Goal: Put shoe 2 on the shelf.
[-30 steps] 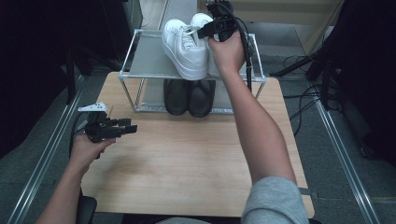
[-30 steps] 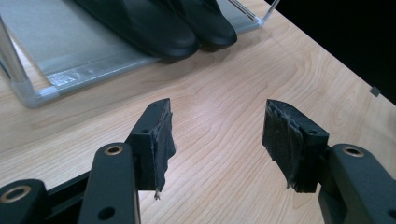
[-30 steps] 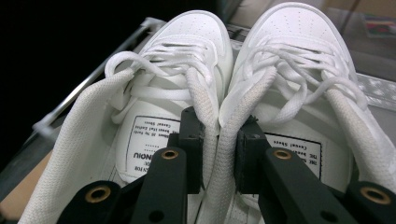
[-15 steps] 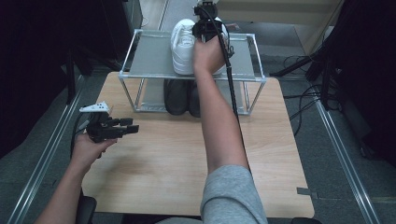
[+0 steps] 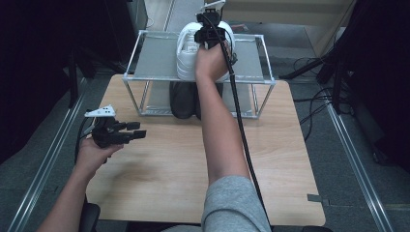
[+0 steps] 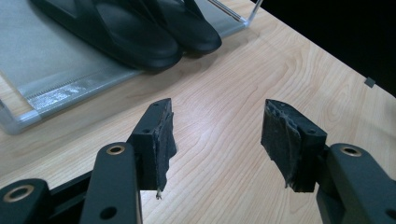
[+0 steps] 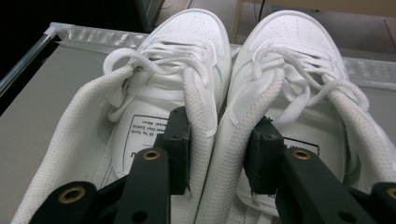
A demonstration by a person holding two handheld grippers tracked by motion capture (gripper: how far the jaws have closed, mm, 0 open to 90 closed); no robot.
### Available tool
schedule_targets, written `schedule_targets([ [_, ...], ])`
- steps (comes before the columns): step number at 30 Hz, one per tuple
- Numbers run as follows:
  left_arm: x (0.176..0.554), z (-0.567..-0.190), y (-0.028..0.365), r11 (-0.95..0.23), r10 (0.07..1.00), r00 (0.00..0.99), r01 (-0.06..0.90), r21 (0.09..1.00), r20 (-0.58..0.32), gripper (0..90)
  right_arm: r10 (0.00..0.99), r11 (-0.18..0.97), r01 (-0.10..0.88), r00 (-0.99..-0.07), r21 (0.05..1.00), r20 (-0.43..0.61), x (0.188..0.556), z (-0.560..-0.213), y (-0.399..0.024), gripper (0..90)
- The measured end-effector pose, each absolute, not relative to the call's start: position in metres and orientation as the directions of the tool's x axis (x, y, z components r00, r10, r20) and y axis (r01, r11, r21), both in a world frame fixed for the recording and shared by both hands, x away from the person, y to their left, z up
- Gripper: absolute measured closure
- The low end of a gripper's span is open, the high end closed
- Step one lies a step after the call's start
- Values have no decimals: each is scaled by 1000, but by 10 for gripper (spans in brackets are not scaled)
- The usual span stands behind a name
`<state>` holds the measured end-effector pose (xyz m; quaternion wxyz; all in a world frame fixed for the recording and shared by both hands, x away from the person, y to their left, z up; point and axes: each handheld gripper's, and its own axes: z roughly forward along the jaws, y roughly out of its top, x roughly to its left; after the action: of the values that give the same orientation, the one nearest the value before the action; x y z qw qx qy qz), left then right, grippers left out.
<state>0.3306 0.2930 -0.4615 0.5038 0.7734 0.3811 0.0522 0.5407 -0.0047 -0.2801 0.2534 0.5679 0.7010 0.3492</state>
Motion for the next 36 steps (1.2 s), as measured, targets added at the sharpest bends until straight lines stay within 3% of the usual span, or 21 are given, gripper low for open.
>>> schedule_targets([
  [9,332,-461,291,-206,641,706,538,817,-303,442,972,123,612,-233,781,29,540,-282,-5,585],
  [21,334,-463,288,-227,637,710,545,807,-301,441,965,88,630,-245,771,90,540,-279,-6,445],
  [36,341,-466,282,-252,627,719,551,796,-300,437,946,141,607,-317,782,76,527,-264,-25,420],
])
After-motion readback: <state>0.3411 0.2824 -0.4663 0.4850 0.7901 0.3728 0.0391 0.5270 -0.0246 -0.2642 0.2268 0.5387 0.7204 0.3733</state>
